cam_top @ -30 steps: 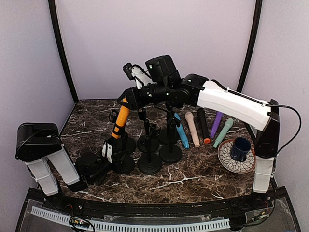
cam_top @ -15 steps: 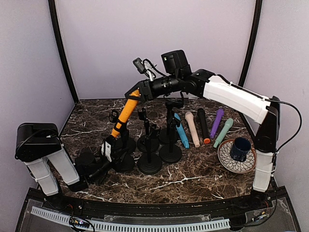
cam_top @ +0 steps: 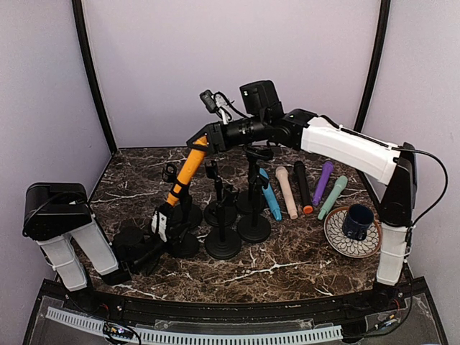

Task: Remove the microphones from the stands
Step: Remove the microphone from the microphone stand.

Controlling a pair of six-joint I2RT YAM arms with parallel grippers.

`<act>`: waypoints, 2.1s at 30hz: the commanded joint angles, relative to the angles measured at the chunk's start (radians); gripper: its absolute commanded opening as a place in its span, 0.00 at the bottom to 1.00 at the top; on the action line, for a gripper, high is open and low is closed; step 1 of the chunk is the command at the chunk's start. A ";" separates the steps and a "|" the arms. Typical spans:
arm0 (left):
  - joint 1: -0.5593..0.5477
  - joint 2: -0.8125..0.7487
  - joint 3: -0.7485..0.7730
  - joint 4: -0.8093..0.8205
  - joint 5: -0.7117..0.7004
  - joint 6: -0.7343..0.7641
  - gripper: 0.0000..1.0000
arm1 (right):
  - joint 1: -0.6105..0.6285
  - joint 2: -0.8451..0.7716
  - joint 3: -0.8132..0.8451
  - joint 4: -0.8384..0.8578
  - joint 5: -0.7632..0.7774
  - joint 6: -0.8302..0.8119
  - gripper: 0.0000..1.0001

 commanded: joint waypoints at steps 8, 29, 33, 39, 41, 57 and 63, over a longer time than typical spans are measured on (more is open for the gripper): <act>0.009 0.035 -0.037 -0.211 -0.046 -0.027 0.00 | 0.088 -0.153 0.175 0.060 0.542 -0.092 0.20; 0.009 0.048 -0.035 -0.217 -0.006 -0.031 0.00 | 0.028 -0.146 0.164 0.110 0.294 -0.085 0.20; 0.009 0.050 -0.037 -0.215 -0.005 -0.030 0.00 | -0.020 -0.160 0.108 0.198 0.063 -0.064 0.20; 0.008 0.050 -0.042 -0.211 -0.010 -0.032 0.00 | -0.055 -0.163 0.065 0.280 -0.191 -0.054 0.20; 0.009 0.049 -0.042 -0.211 -0.010 -0.032 0.00 | -0.068 -0.167 0.050 0.307 -0.244 -0.045 0.20; 0.009 0.035 -0.054 -0.227 -0.022 -0.036 0.00 | -0.118 -0.215 0.005 0.304 0.067 -0.005 0.20; 0.009 0.027 -0.056 -0.240 -0.026 -0.035 0.00 | -0.116 -0.226 0.002 0.232 0.172 -0.002 0.20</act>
